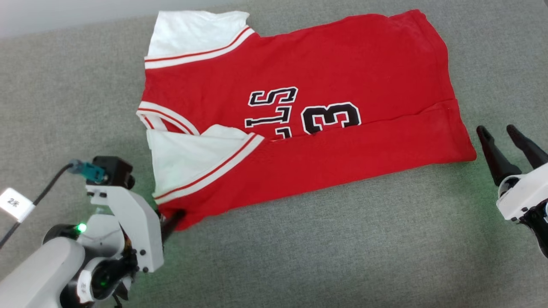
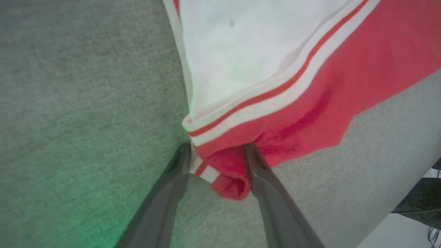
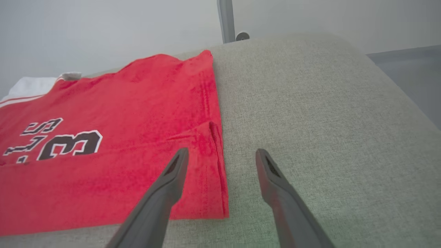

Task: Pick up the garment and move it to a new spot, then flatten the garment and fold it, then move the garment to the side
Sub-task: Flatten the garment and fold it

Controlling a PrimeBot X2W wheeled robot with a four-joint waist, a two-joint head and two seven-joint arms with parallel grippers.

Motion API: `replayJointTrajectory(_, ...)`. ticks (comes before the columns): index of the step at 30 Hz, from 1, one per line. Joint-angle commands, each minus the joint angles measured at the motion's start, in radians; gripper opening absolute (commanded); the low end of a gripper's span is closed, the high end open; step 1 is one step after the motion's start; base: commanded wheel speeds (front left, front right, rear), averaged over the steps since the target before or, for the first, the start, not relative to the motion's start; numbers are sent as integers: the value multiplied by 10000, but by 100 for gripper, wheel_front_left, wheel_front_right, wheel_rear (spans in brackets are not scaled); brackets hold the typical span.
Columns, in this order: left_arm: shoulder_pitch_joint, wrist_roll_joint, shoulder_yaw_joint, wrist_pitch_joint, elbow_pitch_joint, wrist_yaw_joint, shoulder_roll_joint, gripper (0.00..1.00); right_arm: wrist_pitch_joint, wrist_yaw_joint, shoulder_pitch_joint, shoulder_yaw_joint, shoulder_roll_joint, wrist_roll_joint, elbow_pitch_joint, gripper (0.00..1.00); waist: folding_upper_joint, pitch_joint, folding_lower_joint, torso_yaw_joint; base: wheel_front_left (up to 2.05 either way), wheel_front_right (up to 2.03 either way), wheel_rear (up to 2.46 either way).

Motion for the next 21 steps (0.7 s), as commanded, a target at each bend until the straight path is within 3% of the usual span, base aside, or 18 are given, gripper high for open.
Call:
replayJointTrajectory(1, 280, -42, -312, -27, 472, -146, -372, 0, 579, -15, -141, 350, -351, -109, -68, 100, 0, -59, 0, 18, 0, 0, 0)
replayJointTrajectory(10, 211, -15, -276, -317, 605, -375, -501, 0, 3351, -15, -524, 1718, -1498, 135, -473, 100, 0, -7, 0, 194, 0, 0, 0)
replayJointTrajectory(14, 72, 82, -343, -401, 636, -484, -651, 0, 4135, -15, -918, 1733, -1620, 107, -69, 100, 0, 178, 0, 328, 0, 0, 0)
replayJointTrajectory(21, -144, 199, -431, -510, 874, -595, -872, 0, 5233, -14, -1590, 2168, -1276, 257, 861, 100, 0, 429, 0, 459, 0, 0, 0)
